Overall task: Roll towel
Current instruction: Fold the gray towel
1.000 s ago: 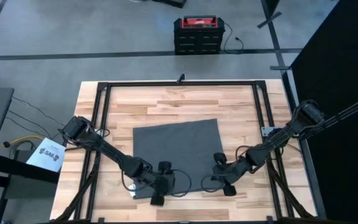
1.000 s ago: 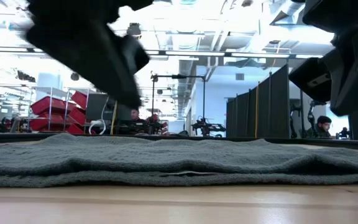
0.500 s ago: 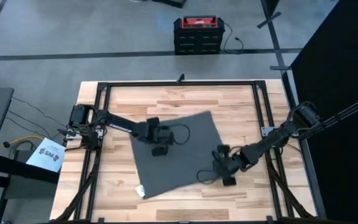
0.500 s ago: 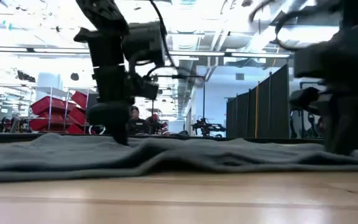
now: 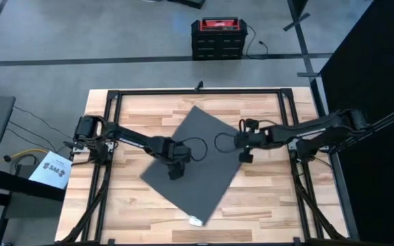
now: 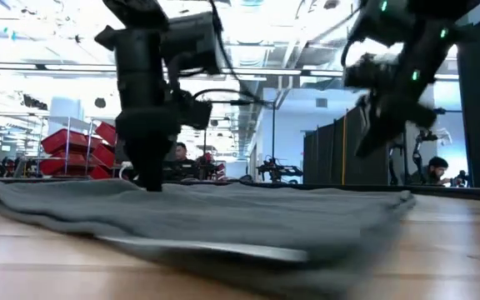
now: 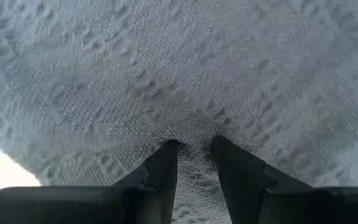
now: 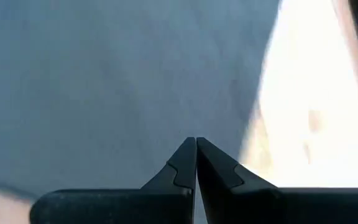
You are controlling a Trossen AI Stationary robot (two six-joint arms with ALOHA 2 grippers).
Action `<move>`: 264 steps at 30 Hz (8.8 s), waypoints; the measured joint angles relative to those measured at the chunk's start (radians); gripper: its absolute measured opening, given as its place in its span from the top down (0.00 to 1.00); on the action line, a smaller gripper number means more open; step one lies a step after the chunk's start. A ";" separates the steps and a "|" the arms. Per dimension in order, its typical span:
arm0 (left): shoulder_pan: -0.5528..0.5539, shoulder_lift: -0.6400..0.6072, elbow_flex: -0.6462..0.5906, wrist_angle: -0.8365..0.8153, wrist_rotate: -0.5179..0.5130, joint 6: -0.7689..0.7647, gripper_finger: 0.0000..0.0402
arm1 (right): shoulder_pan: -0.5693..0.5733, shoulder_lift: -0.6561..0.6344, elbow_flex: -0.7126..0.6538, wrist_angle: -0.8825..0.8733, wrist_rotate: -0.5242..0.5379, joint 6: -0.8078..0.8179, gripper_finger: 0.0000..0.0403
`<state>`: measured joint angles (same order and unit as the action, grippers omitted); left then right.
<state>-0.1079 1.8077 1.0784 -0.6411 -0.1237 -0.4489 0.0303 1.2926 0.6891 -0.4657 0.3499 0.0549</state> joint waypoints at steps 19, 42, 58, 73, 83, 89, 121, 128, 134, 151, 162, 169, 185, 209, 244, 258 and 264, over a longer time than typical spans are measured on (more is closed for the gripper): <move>0.261 -0.005 -0.048 0.114 -0.245 0.182 0.76 | 0.407 0.305 0.002 0.285 -0.245 0.332 1.00; 0.156 -0.162 -0.125 0.207 -0.219 0.066 0.76 | 0.289 0.105 0.002 0.051 -0.136 0.261 1.00; 0.067 -0.023 -0.158 0.205 -0.177 -0.093 0.76 | 0.322 0.175 -0.083 -0.002 -0.121 0.385 1.00; 0.060 -0.210 -0.163 0.130 -0.271 -0.082 0.76 | 0.087 -0.047 -0.030 -0.059 0.002 0.162 0.99; 0.437 -0.262 -0.198 0.322 -0.008 0.104 0.71 | -0.552 -0.152 -0.030 0.062 -0.399 0.141 0.71; 0.587 -0.192 -0.202 0.426 0.177 0.082 0.61 | -0.815 0.049 -0.029 0.206 -0.597 0.177 0.52; 0.786 -0.034 -0.197 0.543 0.327 0.086 0.49 | -0.883 0.379 0.064 0.294 -0.560 0.067 0.78; 0.788 -0.034 -0.197 0.512 0.324 0.190 0.51 | -0.887 0.380 0.063 0.294 -0.576 0.026 0.95; 0.791 -0.034 -0.200 0.530 0.303 0.233 0.76 | -0.887 0.360 0.057 0.303 -0.579 -0.010 0.95; 0.842 -0.070 -0.202 0.540 0.259 0.355 0.99 | -0.850 0.300 0.060 0.400 -0.574 -0.083 0.95; 0.877 -0.304 -0.200 0.443 0.221 0.452 0.99 | -0.851 0.299 0.060 0.512 -0.572 -0.131 0.95; 0.934 -0.434 -0.200 0.352 0.197 0.452 0.99 | -0.843 0.298 0.115 0.567 -0.588 -0.131 0.95; 0.870 -0.600 -0.199 0.091 0.201 0.448 0.99 | -0.730 0.030 0.158 0.394 -0.595 -0.273 0.95; 0.177 -0.787 -0.199 -0.097 0.134 0.160 0.99 | -0.196 -0.202 0.149 -0.099 -0.515 0.038 0.95; -0.208 -0.396 -0.199 -0.076 -0.023 -0.099 0.99 | 0.246 0.055 -0.143 0.395 -0.321 0.392 0.95; -0.281 -0.446 -0.199 -0.058 -0.019 -0.113 0.99 | 0.314 0.047 -0.092 0.394 -0.326 0.382 0.95; -0.310 -0.445 -0.199 -0.049 -0.019 -0.163 0.99 | 0.318 0.079 -0.092 0.395 -0.325 0.383 0.95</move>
<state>-0.4183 1.3624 0.8791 -0.6906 -0.1429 -0.6117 0.3484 1.3714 0.5972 -0.0709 0.0246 0.4381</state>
